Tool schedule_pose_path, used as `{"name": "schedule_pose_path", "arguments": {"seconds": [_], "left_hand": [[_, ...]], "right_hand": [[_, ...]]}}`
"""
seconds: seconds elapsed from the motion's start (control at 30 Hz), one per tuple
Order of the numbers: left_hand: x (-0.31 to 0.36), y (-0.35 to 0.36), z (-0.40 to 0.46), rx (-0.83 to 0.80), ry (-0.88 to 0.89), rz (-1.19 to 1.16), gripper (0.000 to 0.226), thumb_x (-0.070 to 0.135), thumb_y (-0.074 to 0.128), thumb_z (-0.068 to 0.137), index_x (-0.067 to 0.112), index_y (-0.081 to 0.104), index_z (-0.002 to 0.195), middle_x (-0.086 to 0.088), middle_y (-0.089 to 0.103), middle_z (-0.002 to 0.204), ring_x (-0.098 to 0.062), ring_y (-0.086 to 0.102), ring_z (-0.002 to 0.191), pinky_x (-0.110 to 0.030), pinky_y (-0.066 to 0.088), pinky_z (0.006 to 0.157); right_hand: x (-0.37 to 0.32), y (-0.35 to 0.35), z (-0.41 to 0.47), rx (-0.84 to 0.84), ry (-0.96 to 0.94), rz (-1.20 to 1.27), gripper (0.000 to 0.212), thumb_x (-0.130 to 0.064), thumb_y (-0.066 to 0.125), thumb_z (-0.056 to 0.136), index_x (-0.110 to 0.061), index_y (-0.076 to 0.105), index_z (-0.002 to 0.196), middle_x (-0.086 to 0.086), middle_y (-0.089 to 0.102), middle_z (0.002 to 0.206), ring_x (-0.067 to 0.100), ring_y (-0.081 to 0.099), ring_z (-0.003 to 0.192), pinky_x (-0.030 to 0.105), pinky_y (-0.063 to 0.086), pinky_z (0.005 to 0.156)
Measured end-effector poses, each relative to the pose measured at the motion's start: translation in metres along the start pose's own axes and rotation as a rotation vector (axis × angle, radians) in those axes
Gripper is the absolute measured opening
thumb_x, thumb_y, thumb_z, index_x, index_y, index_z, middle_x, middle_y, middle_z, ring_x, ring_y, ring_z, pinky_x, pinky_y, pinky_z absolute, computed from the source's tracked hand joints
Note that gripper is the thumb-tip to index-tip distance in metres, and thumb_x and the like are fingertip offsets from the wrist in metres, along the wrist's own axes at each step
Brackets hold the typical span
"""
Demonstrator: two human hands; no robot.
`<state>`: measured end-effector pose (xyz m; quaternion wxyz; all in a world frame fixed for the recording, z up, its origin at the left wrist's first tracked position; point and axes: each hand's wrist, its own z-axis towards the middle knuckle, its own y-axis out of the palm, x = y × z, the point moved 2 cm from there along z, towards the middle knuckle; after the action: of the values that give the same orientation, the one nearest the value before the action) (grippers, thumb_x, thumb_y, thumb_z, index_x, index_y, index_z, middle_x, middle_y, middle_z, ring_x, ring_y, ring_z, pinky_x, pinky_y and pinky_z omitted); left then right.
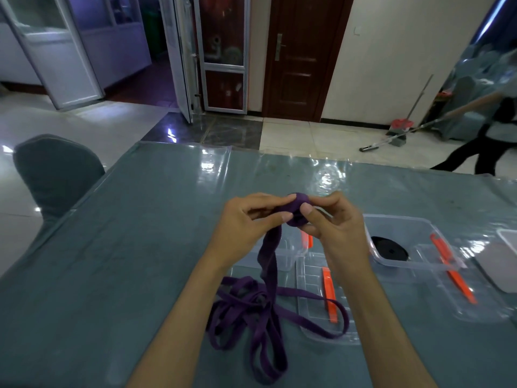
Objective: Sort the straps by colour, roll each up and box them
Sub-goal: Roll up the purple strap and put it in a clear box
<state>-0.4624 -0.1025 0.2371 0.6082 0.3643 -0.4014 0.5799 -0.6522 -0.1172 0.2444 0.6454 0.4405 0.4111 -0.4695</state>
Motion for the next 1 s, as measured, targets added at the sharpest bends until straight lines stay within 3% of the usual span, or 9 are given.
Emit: {"name": "schedule_pose_path", "arguments": {"seconds": [0.13,0.2,0.27,0.37,0.43,0.53,0.7,0.87,1.0], "left_hand": [[0.003,0.0,-0.007,0.103,0.028,0.035,0.028,0.013,0.086,0.086,0.026,0.078,0.109,0.005,0.081,0.107,-0.015,0.078,0.103,-0.023,0.06,0.092],[0.003,0.005,-0.01,0.154,0.049,-0.035,0.024,0.007,0.085,0.086,0.023,0.08,0.104,0.0,0.081,0.107,-0.019,0.078,0.103,-0.028,0.061,0.092],[0.002,0.007,-0.01,0.173,0.024,-0.09,0.024,0.004,0.084,0.086,0.018,0.081,0.107,-0.005,0.08,0.113,-0.023,0.077,0.108,-0.037,0.061,0.097],[0.005,0.001,-0.008,0.134,0.01,-0.107,0.033,0.0,0.081,0.088,0.007,0.078,0.12,-0.007,0.078,0.117,-0.021,0.076,0.11,-0.028,0.059,0.096],[0.009,-0.007,-0.007,0.109,0.027,-0.137,0.032,0.0,0.081,0.087,0.007,0.078,0.118,-0.008,0.079,0.114,-0.023,0.077,0.107,-0.027,0.06,0.093],[0.014,-0.013,-0.005,0.147,0.067,-0.111,0.025,0.006,0.085,0.085,0.015,0.081,0.109,-0.007,0.081,0.107,-0.027,0.079,0.101,-0.032,0.063,0.089],[0.015,-0.014,0.006,0.232,0.114,-0.121,0.025,0.01,0.084,0.088,0.025,0.083,0.108,-0.002,0.081,0.108,-0.021,0.078,0.101,-0.025,0.06,0.088],[0.022,-0.034,0.024,0.134,0.132,-0.058,0.036,0.014,0.083,0.091,0.021,0.077,0.125,-0.005,0.078,0.118,-0.024,0.076,0.111,-0.028,0.06,0.095],[0.025,-0.042,0.034,0.181,0.172,0.053,0.026,0.021,0.085,0.089,0.026,0.079,0.115,0.003,0.08,0.112,-0.023,0.077,0.105,-0.033,0.062,0.091]], "right_hand": [[-0.012,-0.007,0.004,-0.079,0.023,-0.138,0.024,-0.016,0.085,0.08,-0.003,0.068,0.093,0.015,0.08,0.095,0.031,0.079,0.091,0.04,0.067,0.078],[-0.02,-0.008,0.005,-0.107,-0.025,-0.147,0.023,-0.019,0.085,0.08,-0.01,0.069,0.095,0.013,0.08,0.097,0.03,0.079,0.093,0.036,0.066,0.077],[-0.022,-0.004,0.005,-0.1,-0.088,-0.147,0.022,-0.022,0.084,0.083,-0.021,0.074,0.102,0.009,0.079,0.102,0.029,0.077,0.098,0.036,0.065,0.08],[-0.016,0.005,0.004,-0.067,-0.099,-0.028,0.016,-0.019,0.081,0.086,-0.025,0.077,0.1,0.009,0.079,0.106,0.031,0.076,0.105,0.046,0.065,0.084],[-0.014,0.01,0.004,-0.082,-0.051,0.019,0.013,-0.017,0.081,0.084,-0.022,0.074,0.093,0.013,0.079,0.106,0.034,0.076,0.105,0.048,0.065,0.083],[-0.021,0.012,0.009,-0.111,-0.031,-0.047,0.023,-0.019,0.087,0.078,-0.017,0.066,0.089,0.016,0.078,0.098,0.034,0.078,0.095,0.037,0.065,0.075],[-0.036,0.028,0.024,-0.109,-0.138,-0.06,0.028,-0.022,0.084,0.081,-0.03,0.075,0.106,0.001,0.078,0.094,0.023,0.078,0.091,0.029,0.064,0.074],[-0.03,0.042,0.037,-0.103,-0.114,0.06,0.017,-0.021,0.082,0.084,-0.017,0.07,0.096,0.005,0.079,0.103,0.026,0.077,0.102,0.035,0.065,0.08],[-0.036,0.038,0.051,-0.155,-0.065,-0.055,0.041,-0.032,0.089,0.072,-0.009,0.061,0.09,0.009,0.079,0.096,0.031,0.078,0.094,0.033,0.064,0.075]]}}
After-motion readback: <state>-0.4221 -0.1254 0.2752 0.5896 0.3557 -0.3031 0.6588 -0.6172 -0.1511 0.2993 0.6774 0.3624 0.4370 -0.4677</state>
